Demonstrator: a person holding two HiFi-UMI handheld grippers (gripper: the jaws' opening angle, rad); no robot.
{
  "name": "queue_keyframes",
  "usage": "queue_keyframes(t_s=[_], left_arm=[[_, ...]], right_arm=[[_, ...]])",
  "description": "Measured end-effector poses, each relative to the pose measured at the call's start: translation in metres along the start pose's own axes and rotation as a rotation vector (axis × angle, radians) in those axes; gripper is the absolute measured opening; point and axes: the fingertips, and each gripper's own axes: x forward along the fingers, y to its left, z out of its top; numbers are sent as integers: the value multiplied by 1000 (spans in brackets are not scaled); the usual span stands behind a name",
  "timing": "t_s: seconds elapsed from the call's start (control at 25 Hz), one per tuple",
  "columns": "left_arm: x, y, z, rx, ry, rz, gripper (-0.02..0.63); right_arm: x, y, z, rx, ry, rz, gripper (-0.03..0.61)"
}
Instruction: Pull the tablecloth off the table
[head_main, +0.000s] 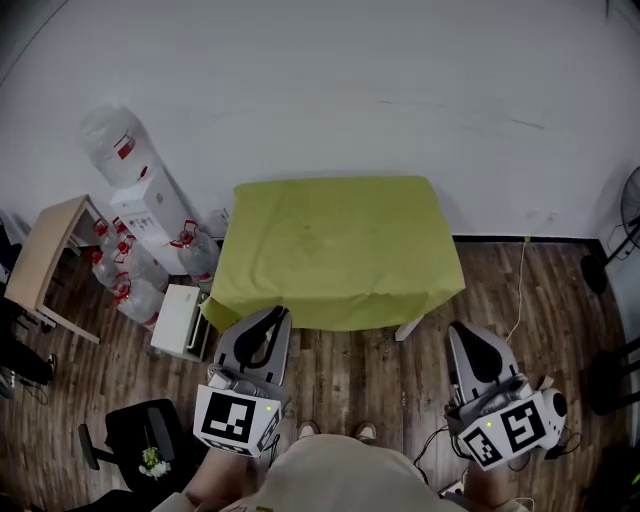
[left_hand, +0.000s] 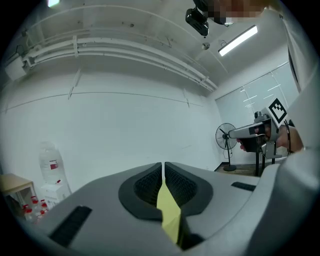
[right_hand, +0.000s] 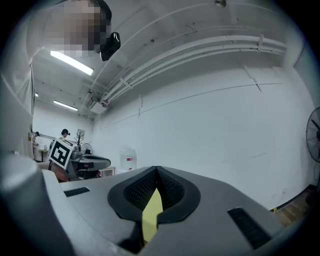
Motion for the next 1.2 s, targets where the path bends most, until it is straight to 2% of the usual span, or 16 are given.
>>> queue_keyframes(t_s=[0.16,0.24,0.28,0.32,0.52,0.72,0.84,1.04,1.2], left_arm=[[3,-4,0,-32,-10,38,34],[3,-8,1,-78,-34,54,45],[5,-11,1,-95,-39,54,192],[7,-15,-1,-102,-37,53,292],[14,-31,-8,-71,4,98,311],[9,-24,-11,-104,6,173,311],[12,-18,-14,-110,5,203,311],[26,-13,-18,-141,-22,191,314],[53,-10,-35,-157,-9,156,317]], right_arm=[[-8,-29,-1,8,-30,-111,48],[-14,-44,1,15,-65,-159,341],[-18,-51,2,15,-80,-178,351],[-21,-58,2,11,-90,-193,362],[-28,-81,-10,19,-69,-164,365],[-23,-86,-20,16,-29,-108,365],[-19,-94,-19,3,-27,-105,365],[-5,-113,-16,65,-78,-140,367],[20,-120,-30,57,-45,-132,367]])
